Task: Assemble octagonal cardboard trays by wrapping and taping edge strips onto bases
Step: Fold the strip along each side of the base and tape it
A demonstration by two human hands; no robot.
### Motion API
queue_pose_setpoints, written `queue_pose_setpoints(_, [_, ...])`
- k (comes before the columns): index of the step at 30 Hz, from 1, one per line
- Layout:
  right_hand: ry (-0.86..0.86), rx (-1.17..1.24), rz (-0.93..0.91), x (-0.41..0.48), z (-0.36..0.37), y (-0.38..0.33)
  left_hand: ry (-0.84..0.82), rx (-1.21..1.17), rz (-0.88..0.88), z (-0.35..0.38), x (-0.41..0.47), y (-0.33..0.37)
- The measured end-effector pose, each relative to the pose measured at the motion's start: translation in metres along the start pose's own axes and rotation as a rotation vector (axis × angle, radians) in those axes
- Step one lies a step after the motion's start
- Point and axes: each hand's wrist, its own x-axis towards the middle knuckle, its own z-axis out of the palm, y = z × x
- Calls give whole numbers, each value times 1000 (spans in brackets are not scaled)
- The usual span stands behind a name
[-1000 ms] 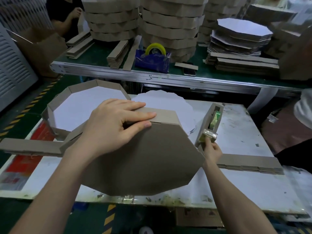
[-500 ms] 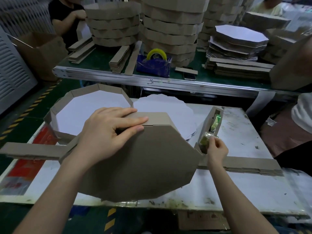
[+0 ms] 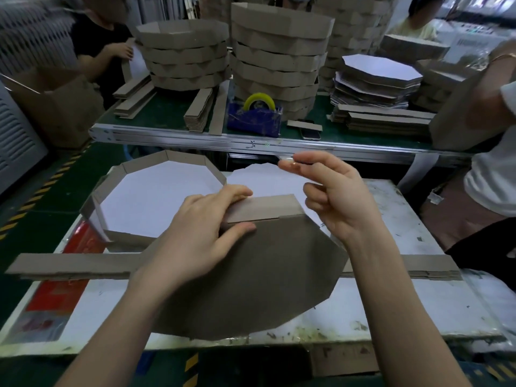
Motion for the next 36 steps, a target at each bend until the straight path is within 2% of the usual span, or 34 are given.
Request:
queue_pose_setpoints(4, [-114, -21, 120, -25, 18, 2, 14, -23, 23, 2, 0, -4])
queue_pose_setpoints(8, [-103, -32, 166, -47, 17, 14, 10, -37, 86, 1, -6, -3])
queue_pose_setpoints(13, [-62, -37, 201, -65, 11, 27, -6, -87, 53, -2, -10, 1])
queue_pose_setpoints(20, [-33, -32, 215, -74, 9, 41, -79, 129, 145, -8, -12, 7])
queue_pose_setpoints(24, [-28, -87, 196, -75, 8, 53, -83, 161, 146, -8, -12, 6])
queue_pose_setpoints(28, [62, -45, 213, -71, 9, 66, -111, 135, 121, -7, -11, 10])
queue_pose_setpoints(36, [129, 74, 192, -68, 7, 83, -19, 55, -36, 3, 6, 26])
